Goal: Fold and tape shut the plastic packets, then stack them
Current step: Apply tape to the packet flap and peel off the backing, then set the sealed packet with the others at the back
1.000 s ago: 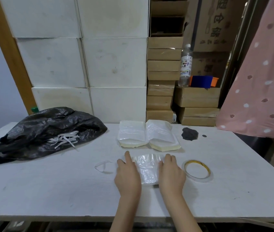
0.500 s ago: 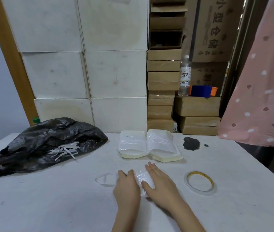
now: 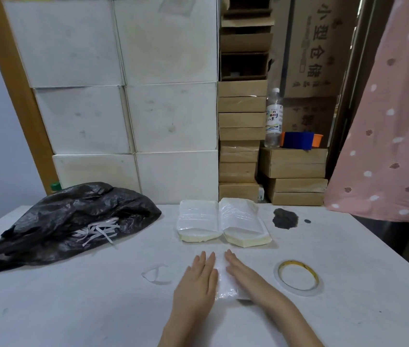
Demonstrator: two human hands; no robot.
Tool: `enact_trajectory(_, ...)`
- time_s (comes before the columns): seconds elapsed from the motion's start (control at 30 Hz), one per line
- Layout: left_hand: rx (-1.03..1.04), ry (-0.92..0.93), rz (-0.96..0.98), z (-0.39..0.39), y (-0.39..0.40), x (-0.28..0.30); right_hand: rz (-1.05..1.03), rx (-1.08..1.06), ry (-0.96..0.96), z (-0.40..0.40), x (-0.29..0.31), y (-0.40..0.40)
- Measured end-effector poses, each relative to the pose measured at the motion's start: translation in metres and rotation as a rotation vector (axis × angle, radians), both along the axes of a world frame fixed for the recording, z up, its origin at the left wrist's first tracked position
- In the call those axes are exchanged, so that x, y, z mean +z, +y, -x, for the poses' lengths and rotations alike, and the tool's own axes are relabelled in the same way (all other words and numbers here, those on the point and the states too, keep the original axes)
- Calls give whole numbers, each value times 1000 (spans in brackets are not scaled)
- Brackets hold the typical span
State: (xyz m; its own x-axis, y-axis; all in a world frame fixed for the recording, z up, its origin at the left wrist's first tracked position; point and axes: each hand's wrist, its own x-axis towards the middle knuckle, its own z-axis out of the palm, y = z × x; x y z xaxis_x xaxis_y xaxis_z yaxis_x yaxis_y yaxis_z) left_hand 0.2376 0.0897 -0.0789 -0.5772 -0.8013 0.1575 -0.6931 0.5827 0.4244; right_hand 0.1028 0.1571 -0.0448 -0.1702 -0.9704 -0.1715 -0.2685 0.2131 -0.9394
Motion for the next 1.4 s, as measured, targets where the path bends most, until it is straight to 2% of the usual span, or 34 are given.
enact_trajectory(0.07, 107, -38, 58, -1, 1, 1, 50, -54, -33, 5, 3, 0)
enact_trajectory(0.17, 323, -8, 130, -4, 6, 10, 205, -371, 288, 9, 1, 3)
enact_trajectory(0.23, 386, 56, 211, -2, 13, 16, 47, -501, 582, 4, 5, 5)
enact_trajectory(0.3, 441, 17, 106, 0, 19, 26, -184, -454, 766, -3, 11, 4)
enact_trajectory(0.33, 490, -52, 9, 4, 20, 30, -239, -432, 762, -7, 13, 4)
enact_trajectory(0.4, 608, -111, -30, 13, 15, 25, -272, -431, 681, -12, 16, 0)
enact_trajectory(0.5, 617, -29, -137, 14, 17, 23, -291, -459, 563, -10, 13, -4)
enact_trajectory(0.6, 612, 243, -189, 12, 22, 26, -227, -498, 393, -10, 14, -6)
enact_trajectory(0.7, 447, 753, -427, 2, 19, 40, -76, -536, 56, -6, 19, -9)
enact_trajectory(0.73, 402, 861, -473, -2, 13, 44, -25, -524, -66, -2, 25, -9)
enact_trajectory(0.8, 363, 958, -474, -5, 1, 56, 69, -463, -261, 9, 33, -12)
enact_trajectory(0.83, 355, 987, -456, -4, -4, 63, 106, -434, -261, 12, 39, -15)
enact_trajectory(0.93, 296, 1056, -369, 2, -11, 85, 170, -415, -97, 9, 62, -26)
enact_trajectory(1.17, 199, 1191, -317, 17, -27, 111, 421, -524, -69, 11, 76, -49)
enact_trajectory(1.4, 183, 1156, -319, 27, -34, 102, 383, -574, -108, 16, 61, -51)
